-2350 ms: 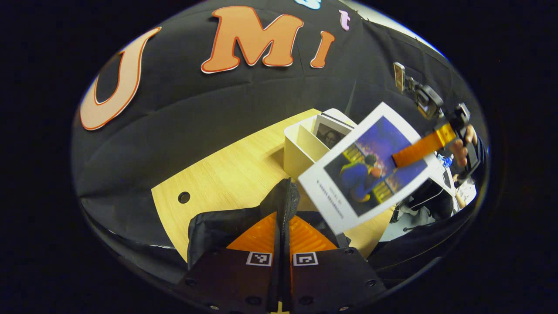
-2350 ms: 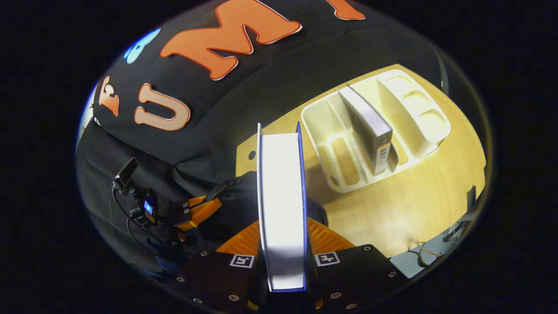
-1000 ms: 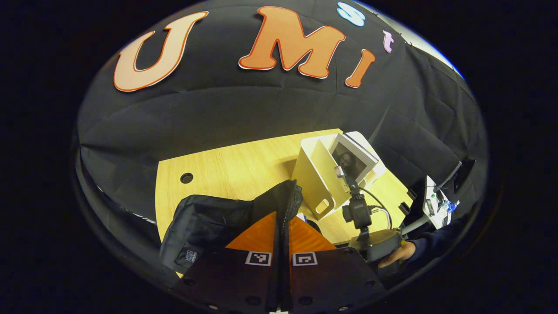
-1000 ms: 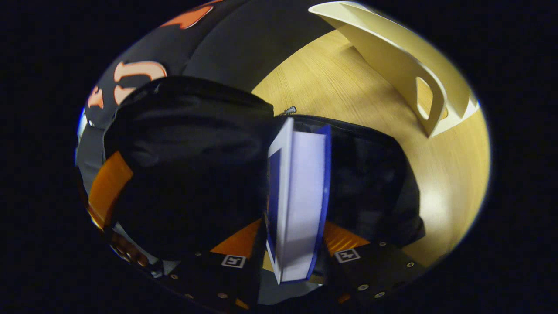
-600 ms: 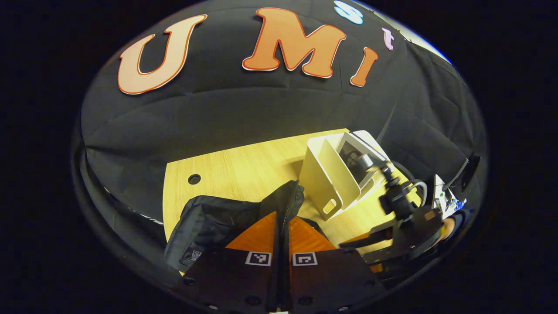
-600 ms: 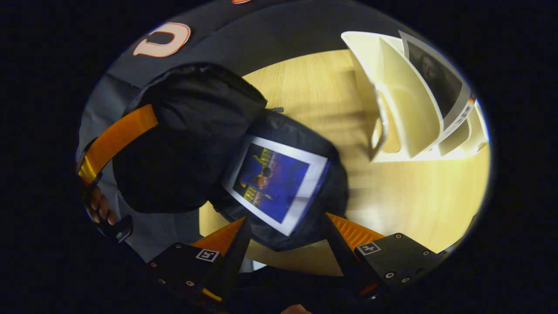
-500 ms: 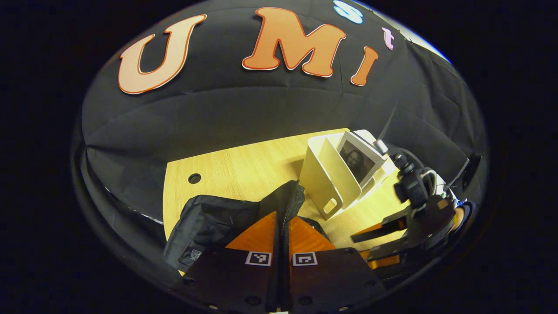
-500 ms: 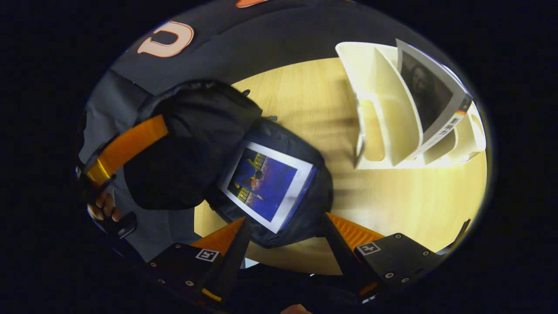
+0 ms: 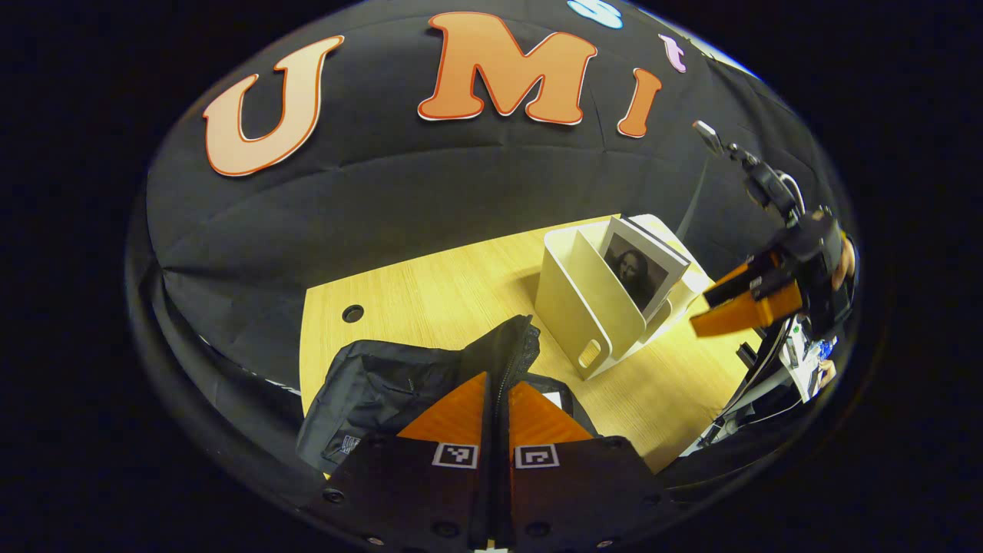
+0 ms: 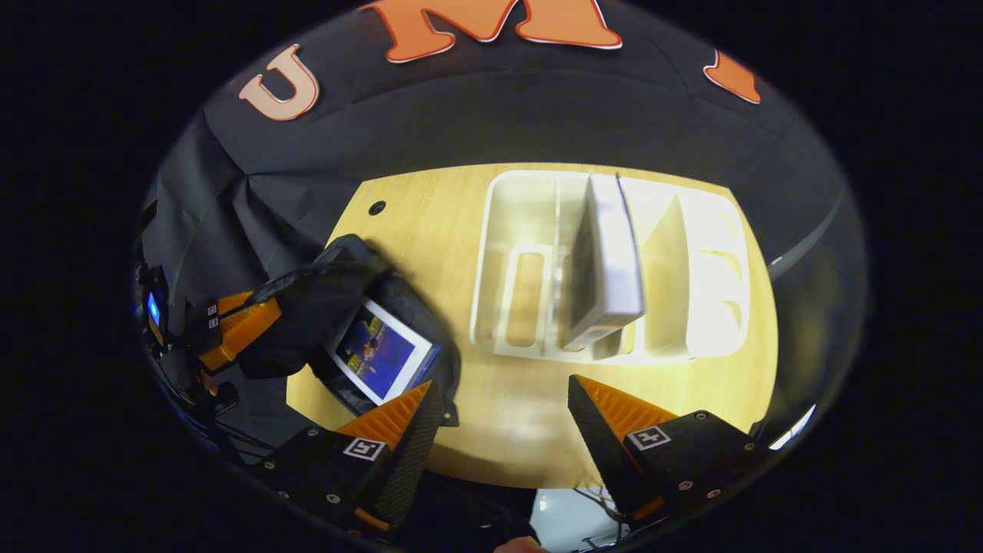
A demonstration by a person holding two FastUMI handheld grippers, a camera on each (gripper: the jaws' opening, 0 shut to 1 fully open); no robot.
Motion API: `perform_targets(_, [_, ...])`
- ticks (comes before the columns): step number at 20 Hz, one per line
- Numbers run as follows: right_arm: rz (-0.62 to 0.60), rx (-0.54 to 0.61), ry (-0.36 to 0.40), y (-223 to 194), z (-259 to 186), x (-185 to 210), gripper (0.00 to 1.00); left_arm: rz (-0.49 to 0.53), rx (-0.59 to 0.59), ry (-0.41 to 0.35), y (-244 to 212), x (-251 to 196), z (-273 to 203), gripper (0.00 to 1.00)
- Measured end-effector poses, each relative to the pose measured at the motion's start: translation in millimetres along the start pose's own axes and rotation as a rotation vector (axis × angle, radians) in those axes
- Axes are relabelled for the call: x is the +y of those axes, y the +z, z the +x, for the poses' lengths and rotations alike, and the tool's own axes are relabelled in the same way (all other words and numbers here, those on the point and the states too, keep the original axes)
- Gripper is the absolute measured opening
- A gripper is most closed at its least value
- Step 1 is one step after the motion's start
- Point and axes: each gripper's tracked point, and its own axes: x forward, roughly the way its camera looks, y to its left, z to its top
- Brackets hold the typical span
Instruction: Open the schoolbag, grab two books from the bookshelf and put them into the schoolbag.
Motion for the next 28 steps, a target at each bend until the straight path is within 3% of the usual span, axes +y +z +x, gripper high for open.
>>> perform_targets(7, [0.000,0.015,-0.052,59,1,-57,0.98,-0.059,0.014,0.055,-12,-3,-4,0.04])
perform_targets(13, [-0.051,0.141,-0.050,74,60,-65,0.98,-0.122,0.026,0.120,-17,-5,-6,0.04])
perform_targets(15, [-0.049,0.169,-0.060,79,78,-67,0.91,-0.134,0.037,0.132,-22,-8,-6,0.04])
perform_targets(17, [-0.034,0.200,-0.056,82,90,-65,0.77,-0.141,0.045,0.143,-24,-9,-7,0.04])
perform_targets(18, [-0.027,0.210,-0.063,81,95,-65,0.58,-0.142,0.048,0.149,-23,-10,-7,0.04])
perform_targets(19, [-0.022,0.216,-0.066,81,99,-67,0.63,-0.141,0.050,0.153,-22,-9,-6,0.04])
perform_targets(21, [-0.016,0.209,-0.088,82,99,-70,0.36,-0.136,0.055,0.152,-23,-10,-5,0.04])
perform_targets(22, [0.000,0.212,-0.099,81,97,-72,0.39,-0.131,0.061,0.150,-23,-11,-5,0.04])
perform_targets(28, [0.050,0.142,-0.162,71,50,-80,0.33,-0.079,0.073,0.089,-22,-12,5,0.04])
